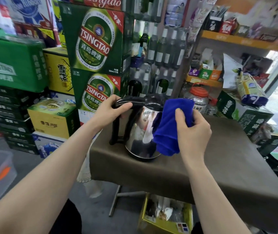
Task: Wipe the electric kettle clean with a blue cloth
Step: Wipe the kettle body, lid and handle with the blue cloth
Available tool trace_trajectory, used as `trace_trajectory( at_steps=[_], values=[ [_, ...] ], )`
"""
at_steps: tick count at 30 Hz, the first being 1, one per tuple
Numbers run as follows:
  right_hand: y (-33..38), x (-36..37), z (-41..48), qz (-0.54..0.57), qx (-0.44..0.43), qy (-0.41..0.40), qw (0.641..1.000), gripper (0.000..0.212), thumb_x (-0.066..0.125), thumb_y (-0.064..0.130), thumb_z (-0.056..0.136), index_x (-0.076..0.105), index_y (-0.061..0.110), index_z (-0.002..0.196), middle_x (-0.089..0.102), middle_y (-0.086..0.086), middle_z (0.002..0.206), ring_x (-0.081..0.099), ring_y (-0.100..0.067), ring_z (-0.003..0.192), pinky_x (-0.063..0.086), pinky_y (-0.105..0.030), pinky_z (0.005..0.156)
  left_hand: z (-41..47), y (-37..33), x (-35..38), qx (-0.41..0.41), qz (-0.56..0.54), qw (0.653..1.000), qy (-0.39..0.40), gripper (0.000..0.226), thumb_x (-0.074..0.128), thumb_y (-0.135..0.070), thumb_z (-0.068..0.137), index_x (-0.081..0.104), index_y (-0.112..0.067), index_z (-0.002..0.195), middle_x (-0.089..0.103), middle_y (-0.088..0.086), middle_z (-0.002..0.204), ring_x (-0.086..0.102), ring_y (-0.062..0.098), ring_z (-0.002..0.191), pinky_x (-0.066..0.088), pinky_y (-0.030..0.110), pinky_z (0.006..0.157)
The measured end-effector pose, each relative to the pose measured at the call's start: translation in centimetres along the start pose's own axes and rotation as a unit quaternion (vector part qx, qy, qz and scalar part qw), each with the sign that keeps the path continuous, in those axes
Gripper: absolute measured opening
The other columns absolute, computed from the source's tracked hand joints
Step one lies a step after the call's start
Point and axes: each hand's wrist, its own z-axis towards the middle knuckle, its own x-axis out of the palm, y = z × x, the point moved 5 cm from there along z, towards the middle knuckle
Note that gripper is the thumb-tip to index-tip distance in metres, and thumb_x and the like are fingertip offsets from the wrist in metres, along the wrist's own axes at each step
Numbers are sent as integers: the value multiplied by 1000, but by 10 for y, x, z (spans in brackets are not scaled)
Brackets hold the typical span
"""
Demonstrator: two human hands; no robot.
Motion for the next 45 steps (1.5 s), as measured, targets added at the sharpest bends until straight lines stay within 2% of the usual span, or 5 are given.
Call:
trace_trajectory(
  at_steps=[9,17,31,40,45],
  values=[
    [23,67,-23,-235,-297,33,925,49,62,27,90,59,10,136,57,-5,144,49,-25,135,35,-41,110,-36,-35,24,-21,-149,970,-191,51,75,-63,62,45,-24,76,61,-1,71,54,14,60,49,40,62],
    [-52,65,-91,-299,-491,148,805,52,72,14,79,64,19,130,58,-2,143,45,-22,137,34,-46,113,-26,-47,16,-20,-166,958,-233,57,61,-63,80,47,-10,98,56,2,68,49,4,40,41,22,42],
    [-45,75,-67,-248,-571,127,772,41,72,14,86,63,18,126,57,-3,142,45,-29,139,30,-51,119,-20,-64,-9,8,-193,939,-284,57,57,-79,70,39,-26,79,50,5,65,47,23,56,44,46,59],
    [-32,50,20,63,-22,14,998,34,46,29,103,49,23,136,59,2,132,54,-22,128,41,-31,105,-20,-68,-23,-9,-320,898,-301,54,60,-66,79,36,-18,86,46,1,61,41,16,47,38,32,47],
    [-13,86,-60,-173,-292,95,936,65,51,21,94,29,23,155,19,-8,165,15,-30,154,11,-47,125,-22,-65,-19,-47,-295,891,-341,67,56,-83,64,39,-22,85,52,6,74,48,21,61,45,41,60]
  ],
)
